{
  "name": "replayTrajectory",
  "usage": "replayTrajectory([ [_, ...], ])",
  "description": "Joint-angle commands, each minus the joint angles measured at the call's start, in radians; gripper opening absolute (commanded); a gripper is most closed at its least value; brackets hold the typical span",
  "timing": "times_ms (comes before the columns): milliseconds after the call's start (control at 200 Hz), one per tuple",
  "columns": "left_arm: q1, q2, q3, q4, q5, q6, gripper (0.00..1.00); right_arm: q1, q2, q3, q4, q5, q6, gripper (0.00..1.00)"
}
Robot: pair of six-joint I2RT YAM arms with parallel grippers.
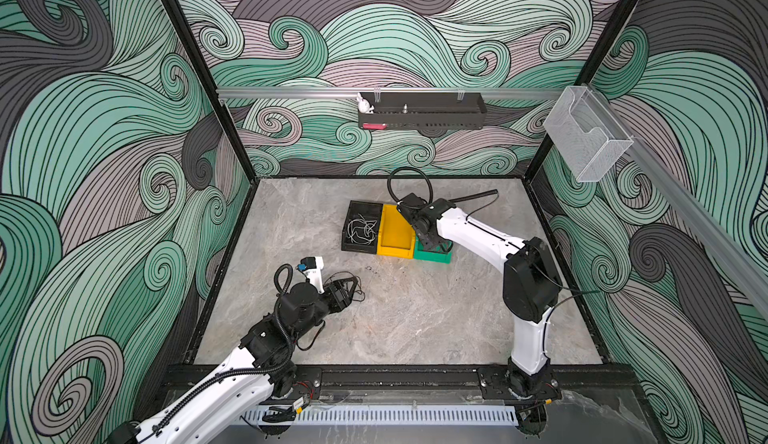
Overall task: Untangle the cables
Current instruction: 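Carry the red wire over the green bin with the right gripper and release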
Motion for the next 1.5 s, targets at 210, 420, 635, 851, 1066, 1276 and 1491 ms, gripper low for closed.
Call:
replayTrajectory([
  [210,0.016,-0.039,0.000,-0.056,-0.010,0.016,0.60,-0.002,0.068,0.027,0.074,-0.138,-0.080,0.07],
  [420,0.020,-0.056,-0.005,-0.074,-0.016,0.009,0.60,-0.078,0.025,-0.099,0.230,-0.363,-0.060,0.07],
  [635,0.024,-0.051,-0.005,-0.070,-0.016,0.009,0.60,-0.163,0.020,-0.163,0.299,-0.499,-0.036,0.07],
  [851,0.025,-0.048,-0.006,-0.069,-0.015,0.008,0.60,-0.191,-0.004,-0.194,0.300,-0.525,-0.024,0.10],
  [1066,0.028,-0.042,-0.004,-0.066,-0.016,0.008,0.60,-0.198,-0.105,-0.257,0.300,-0.543,-0.033,0.30],
  [1276,0.032,-0.035,0.006,-0.072,-0.022,0.010,0.60,-0.217,-0.196,-0.267,0.282,-0.544,-0.044,0.37],
  [1491,0.033,-0.047,0.041,-0.157,-0.083,0.026,0.61,-0.224,-0.311,-0.274,0.266,-0.576,-0.035,0.46],
])
